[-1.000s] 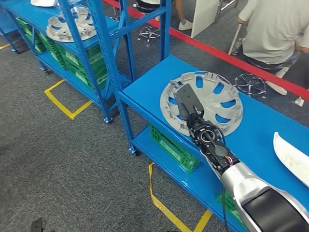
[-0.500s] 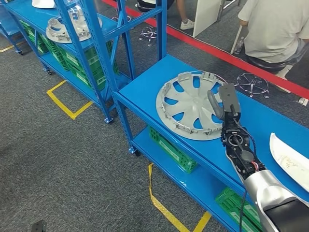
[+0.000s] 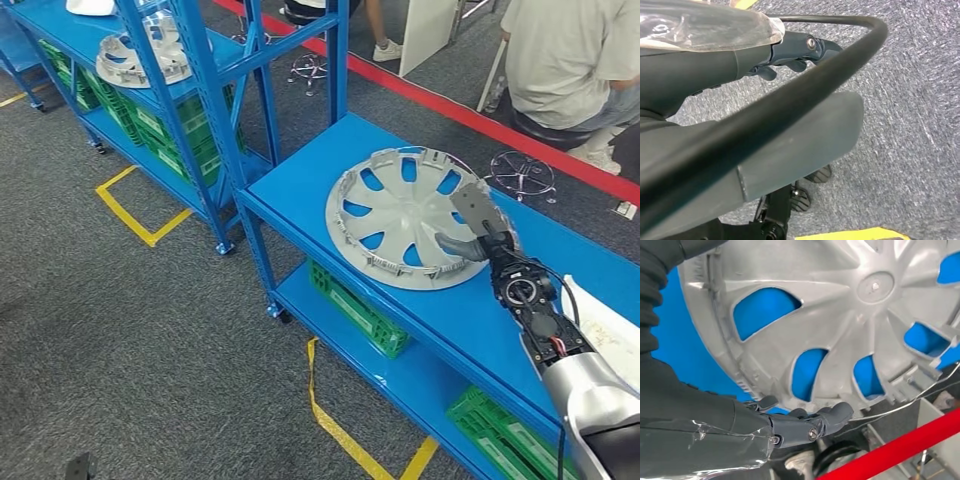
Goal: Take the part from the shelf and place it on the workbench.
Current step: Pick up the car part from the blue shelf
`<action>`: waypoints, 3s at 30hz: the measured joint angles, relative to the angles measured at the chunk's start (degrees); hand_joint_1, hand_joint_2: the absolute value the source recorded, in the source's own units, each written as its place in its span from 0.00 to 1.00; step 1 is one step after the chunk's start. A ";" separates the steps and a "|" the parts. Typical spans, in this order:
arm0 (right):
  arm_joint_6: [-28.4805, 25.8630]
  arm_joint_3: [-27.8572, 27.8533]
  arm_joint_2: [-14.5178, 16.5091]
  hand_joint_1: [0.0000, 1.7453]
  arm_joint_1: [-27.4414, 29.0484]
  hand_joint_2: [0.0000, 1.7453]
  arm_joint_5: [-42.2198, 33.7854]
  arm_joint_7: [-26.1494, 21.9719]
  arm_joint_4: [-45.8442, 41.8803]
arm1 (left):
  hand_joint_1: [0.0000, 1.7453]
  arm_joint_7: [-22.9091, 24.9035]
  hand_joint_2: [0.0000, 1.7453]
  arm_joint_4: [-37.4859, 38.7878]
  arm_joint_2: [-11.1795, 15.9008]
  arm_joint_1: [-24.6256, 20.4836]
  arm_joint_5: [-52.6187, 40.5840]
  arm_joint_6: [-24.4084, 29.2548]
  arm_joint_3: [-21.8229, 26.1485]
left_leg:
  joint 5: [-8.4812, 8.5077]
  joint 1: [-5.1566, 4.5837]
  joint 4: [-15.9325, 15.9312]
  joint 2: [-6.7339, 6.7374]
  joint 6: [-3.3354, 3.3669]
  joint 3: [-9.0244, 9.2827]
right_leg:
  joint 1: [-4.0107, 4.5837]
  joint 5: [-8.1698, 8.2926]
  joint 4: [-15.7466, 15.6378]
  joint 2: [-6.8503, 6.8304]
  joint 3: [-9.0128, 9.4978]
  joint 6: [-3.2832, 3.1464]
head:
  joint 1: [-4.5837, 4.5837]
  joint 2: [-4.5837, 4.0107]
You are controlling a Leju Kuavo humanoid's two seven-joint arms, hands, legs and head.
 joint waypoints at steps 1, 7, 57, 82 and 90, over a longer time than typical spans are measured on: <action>0.40 0.37 0.00 0.00 -0.38 1.00 0.53 -0.35 0.58 | 0.00 0.00 0.00 0.00 0.00 -0.02 0.07 -0.09 -0.01 | 0.00 -0.01 0.00 -0.01 0.00 0.00 | -0.01 0.00 0.00 -0.02 0.00 0.00 | 0.00 0.00; 1.89 2.98 0.00 0.00 -2.49 1.00 3.24 -1.09 3.64 | 0.00 -0.07 0.00 0.00 0.00 -0.02 0.14 -0.34 -0.09 | 0.00 -0.03 0.01 -0.07 0.00 -0.05 | -0.01 -0.01 0.00 -0.09 0.00 0.01 | 0.01 0.01; 8.17 20.74 9.09 0.00 -9.92 1.00 11.92 -4.40 17.00 | 0.00 -0.57 0.00 0.00 -0.24 -0.29 0.98 -0.38 -1.25 | 0.00 -0.03 0.00 -0.07 -0.02 -0.03 | -0.01 -0.03 0.00 -0.09 0.00 0.02 | 0.00 0.01; -10.42 11.56 4.30 0.00 -4.53 1.00 12.43 2.29 3.74 | 0.00 -1.15 0.00 0.00 -0.28 -0.05 1.84 0.33 -1.66 | 0.00 -0.04 0.01 -0.05 -0.02 -0.03 | -0.03 -0.02 0.00 -0.06 0.01 0.03 | 0.02 0.01; -0.46 11.62 6.60 0.00 -3.51 1.00 -3.35 -6.81 0.13 | 0.00 -1.05 0.00 0.00 -0.28 -0.22 2.70 0.79 -1.66 | 0.00 -0.04 0.00 -0.05 -0.02 -0.03 | -0.02 -0.03 0.00 -0.07 0.00 0.02 | 0.02 0.01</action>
